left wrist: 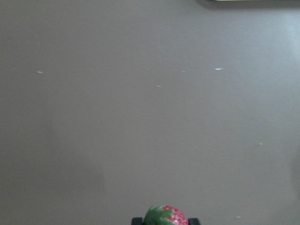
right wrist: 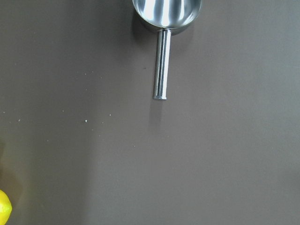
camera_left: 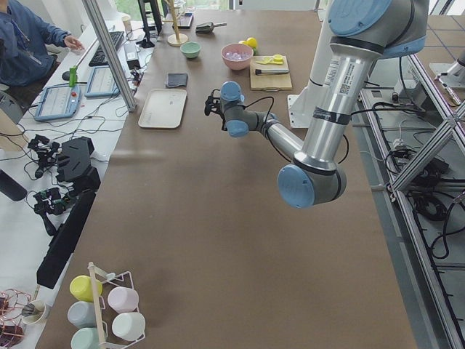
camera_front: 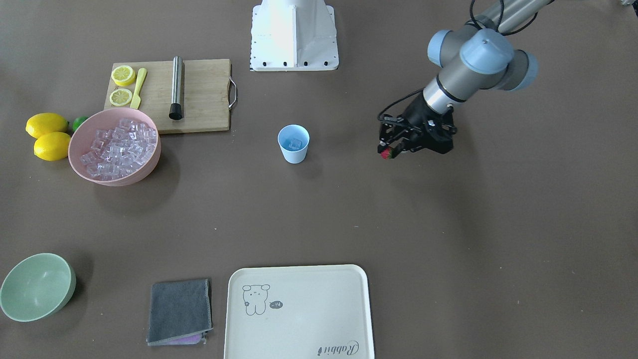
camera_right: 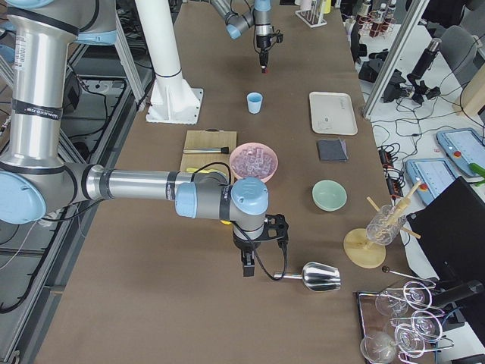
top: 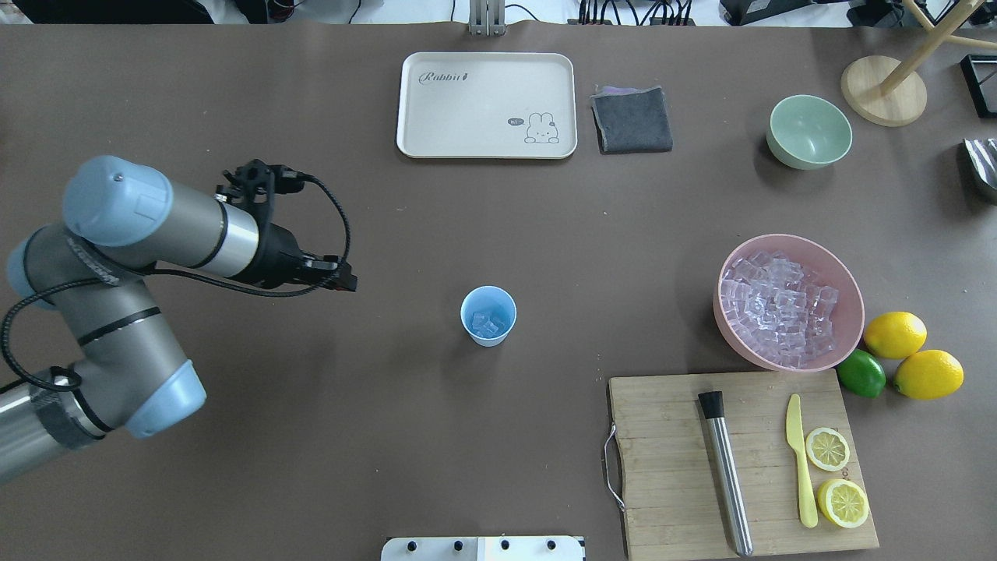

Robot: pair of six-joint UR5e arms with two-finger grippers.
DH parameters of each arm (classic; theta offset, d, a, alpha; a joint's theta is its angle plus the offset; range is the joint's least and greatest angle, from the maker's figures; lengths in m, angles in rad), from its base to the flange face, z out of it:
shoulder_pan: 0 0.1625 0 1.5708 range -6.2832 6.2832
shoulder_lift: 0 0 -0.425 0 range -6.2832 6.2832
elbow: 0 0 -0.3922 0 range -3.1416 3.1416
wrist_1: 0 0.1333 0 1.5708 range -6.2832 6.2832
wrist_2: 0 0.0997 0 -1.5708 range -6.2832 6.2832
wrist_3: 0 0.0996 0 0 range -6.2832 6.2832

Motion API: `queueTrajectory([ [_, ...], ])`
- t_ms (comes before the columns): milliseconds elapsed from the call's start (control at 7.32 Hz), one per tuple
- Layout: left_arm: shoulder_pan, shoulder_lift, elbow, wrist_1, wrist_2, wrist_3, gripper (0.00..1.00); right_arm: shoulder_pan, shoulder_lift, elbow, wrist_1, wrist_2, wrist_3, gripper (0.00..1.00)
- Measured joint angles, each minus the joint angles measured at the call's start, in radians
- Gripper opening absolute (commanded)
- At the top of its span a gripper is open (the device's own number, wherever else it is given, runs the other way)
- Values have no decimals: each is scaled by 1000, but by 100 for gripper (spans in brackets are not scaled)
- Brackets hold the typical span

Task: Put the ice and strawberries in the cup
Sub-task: 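Carry the strawberry with the left gripper over the blue cup and release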

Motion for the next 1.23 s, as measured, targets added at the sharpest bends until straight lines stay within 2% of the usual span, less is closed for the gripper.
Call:
queueTrajectory([
  [273, 118, -97, 3, 2, 84, -119, 0, 0, 0, 0, 0, 0, 1, 100],
  [546, 174, -152, 6, 4, 137, -174, 0, 0, 0, 0, 0, 0, 2, 100],
  [1093, 142, -191, 24, 10, 149, -186, 0, 0, 0, 1, 1, 0, 2, 100],
  [1229, 137, -202, 39, 10, 150, -186, 11, 0, 0, 1, 1, 0, 2, 100],
])
